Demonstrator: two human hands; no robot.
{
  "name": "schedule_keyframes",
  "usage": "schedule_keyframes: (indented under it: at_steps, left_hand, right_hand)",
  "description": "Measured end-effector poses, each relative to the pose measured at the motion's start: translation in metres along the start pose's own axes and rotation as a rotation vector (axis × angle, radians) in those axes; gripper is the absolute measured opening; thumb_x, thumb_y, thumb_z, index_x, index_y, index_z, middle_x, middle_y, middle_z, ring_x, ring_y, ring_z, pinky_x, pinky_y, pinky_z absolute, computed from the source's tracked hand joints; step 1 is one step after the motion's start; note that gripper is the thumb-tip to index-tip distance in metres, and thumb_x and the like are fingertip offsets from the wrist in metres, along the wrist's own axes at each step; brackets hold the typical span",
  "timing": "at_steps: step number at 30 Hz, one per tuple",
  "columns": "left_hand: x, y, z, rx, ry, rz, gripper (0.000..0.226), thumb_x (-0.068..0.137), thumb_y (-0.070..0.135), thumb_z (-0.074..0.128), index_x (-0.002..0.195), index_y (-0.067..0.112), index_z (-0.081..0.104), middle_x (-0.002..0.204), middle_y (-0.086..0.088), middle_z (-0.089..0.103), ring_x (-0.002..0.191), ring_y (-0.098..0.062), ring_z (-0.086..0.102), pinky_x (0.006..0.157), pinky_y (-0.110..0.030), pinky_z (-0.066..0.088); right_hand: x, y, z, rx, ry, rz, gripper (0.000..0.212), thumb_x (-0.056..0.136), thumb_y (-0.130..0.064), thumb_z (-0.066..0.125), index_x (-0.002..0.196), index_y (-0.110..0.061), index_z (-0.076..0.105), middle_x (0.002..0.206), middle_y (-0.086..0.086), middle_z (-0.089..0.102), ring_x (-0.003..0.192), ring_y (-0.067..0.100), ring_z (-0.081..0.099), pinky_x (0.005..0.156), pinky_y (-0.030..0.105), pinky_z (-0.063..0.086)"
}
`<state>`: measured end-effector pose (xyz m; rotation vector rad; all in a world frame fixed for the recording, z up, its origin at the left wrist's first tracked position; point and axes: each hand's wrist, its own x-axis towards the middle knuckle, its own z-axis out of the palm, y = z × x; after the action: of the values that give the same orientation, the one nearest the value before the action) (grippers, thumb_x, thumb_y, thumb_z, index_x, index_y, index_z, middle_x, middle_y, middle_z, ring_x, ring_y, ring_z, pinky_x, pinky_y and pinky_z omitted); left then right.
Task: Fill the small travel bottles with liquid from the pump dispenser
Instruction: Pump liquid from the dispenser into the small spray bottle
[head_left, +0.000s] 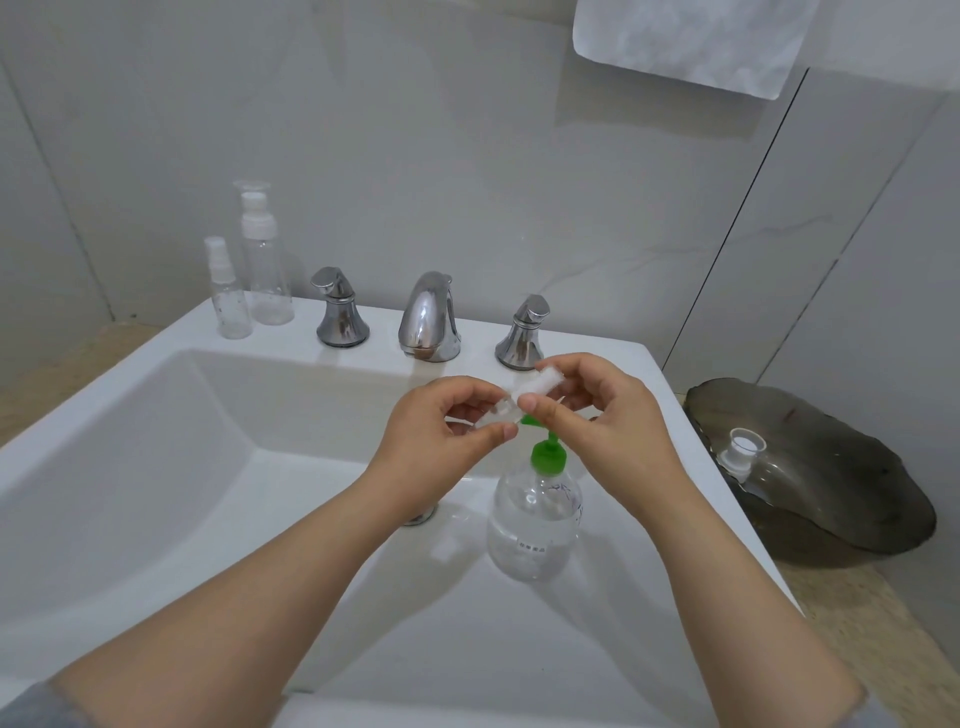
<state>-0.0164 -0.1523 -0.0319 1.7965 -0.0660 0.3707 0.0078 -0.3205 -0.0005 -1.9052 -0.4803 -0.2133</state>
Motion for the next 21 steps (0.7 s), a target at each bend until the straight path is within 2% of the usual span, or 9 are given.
schedule_keyframes:
  at_steps: [2,5,8,10,12,14,17,19,21]
  left_hand:
    - [0.0009,0.0003,-0.0009,-0.022,0.028,-0.014,0.023,0.07,0.013,0.082,0.088,0.022,0.071,0.088,0.005,0.07,0.085,-0.011,0.065,0.08,-0.03,0.056]
    - [0.0026,0.0014,-0.0017,-0.027,0.042,-0.026,0.023,0.068,0.01,0.082,0.086,0.017,0.069,0.086,0.009,0.071,0.082,-0.009,0.065,0.079,-0.029,0.057]
    - [0.0026,0.0017,-0.0019,-0.015,0.032,-0.021,0.022,0.068,0.01,0.083,0.084,0.018,0.069,0.085,0.008,0.07,0.081,-0.009,0.065,0.078,-0.03,0.057]
    - [0.0015,0.0021,-0.0016,-0.008,0.023,-0.01,0.023,0.068,0.011,0.083,0.081,0.021,0.068,0.085,0.006,0.07,0.081,-0.009,0.065,0.077,-0.031,0.057]
    - [0.0006,0.0026,-0.0019,0.0,0.022,-0.005,0.023,0.068,0.013,0.083,0.08,0.024,0.068,0.084,0.007,0.069,0.081,-0.009,0.064,0.076,-0.029,0.056]
    - [0.0003,0.0035,-0.002,0.004,0.016,-0.001,0.023,0.068,0.013,0.083,0.08,0.025,0.068,0.083,0.008,0.069,0.081,-0.008,0.064,0.075,-0.028,0.055]
    - [0.0008,0.004,-0.0021,0.02,0.011,0.0,0.022,0.069,0.013,0.083,0.08,0.025,0.068,0.085,0.008,0.07,0.082,-0.008,0.064,0.075,-0.029,0.055]
    - [0.0006,0.0044,-0.0021,0.02,0.011,-0.002,0.022,0.069,0.013,0.083,0.08,0.025,0.068,0.085,0.008,0.07,0.082,-0.009,0.064,0.075,-0.03,0.055]
    - [0.0002,0.0042,-0.0021,0.018,0.01,-0.001,0.022,0.068,0.013,0.083,0.08,0.025,0.068,0.085,0.008,0.07,0.082,-0.009,0.064,0.074,-0.029,0.055]
  right_hand:
    - [0.0002,-0.0016,-0.0015,0.005,0.007,0.002,0.029,0.079,-0.024,0.078,0.105,-0.026,0.067,0.093,-0.012,0.067,0.078,0.004,0.061,0.064,0.013,0.047]
    - [0.0007,-0.0025,-0.0019,-0.03,-0.022,-0.023,0.035,0.084,-0.011,0.071,0.113,-0.029,0.064,0.103,-0.016,0.065,0.083,0.001,0.063,0.068,0.018,0.05]
    - [0.0005,-0.0004,0.0008,-0.04,-0.036,-0.023,0.025,0.084,-0.01,0.071,0.102,-0.025,0.068,0.088,-0.015,0.067,0.075,0.001,0.062,0.064,0.024,0.051]
    - [0.0003,0.0002,0.0006,-0.002,-0.018,0.008,0.009,0.082,-0.019,0.075,0.087,-0.019,0.068,0.078,-0.005,0.068,0.067,0.005,0.059,0.059,0.019,0.047]
    - [0.0003,-0.0001,-0.001,-0.002,0.026,0.026,0.016,0.08,-0.028,0.076,0.083,-0.016,0.067,0.079,0.003,0.069,0.064,0.007,0.056,0.056,0.012,0.044]
    - [0.0008,-0.0014,-0.0035,-0.015,0.043,0.015,0.018,0.08,-0.027,0.076,0.095,-0.023,0.067,0.087,-0.005,0.067,0.066,0.005,0.057,0.059,0.012,0.046]
    - [0.0008,-0.0028,-0.0033,0.003,-0.019,-0.023,0.032,0.083,-0.008,0.071,0.105,-0.031,0.067,0.096,-0.012,0.067,0.07,0.004,0.06,0.063,0.025,0.054]
    - [0.0008,-0.0019,-0.0013,0.007,-0.01,-0.016,0.018,0.083,-0.01,0.072,0.095,-0.024,0.071,0.086,-0.009,0.068,0.067,0.008,0.061,0.059,0.027,0.052]
    - [0.0019,0.0004,-0.0016,-0.009,0.035,0.011,0.005,0.082,-0.023,0.075,0.085,-0.022,0.07,0.078,-0.002,0.067,0.065,0.019,0.061,0.056,0.024,0.048]
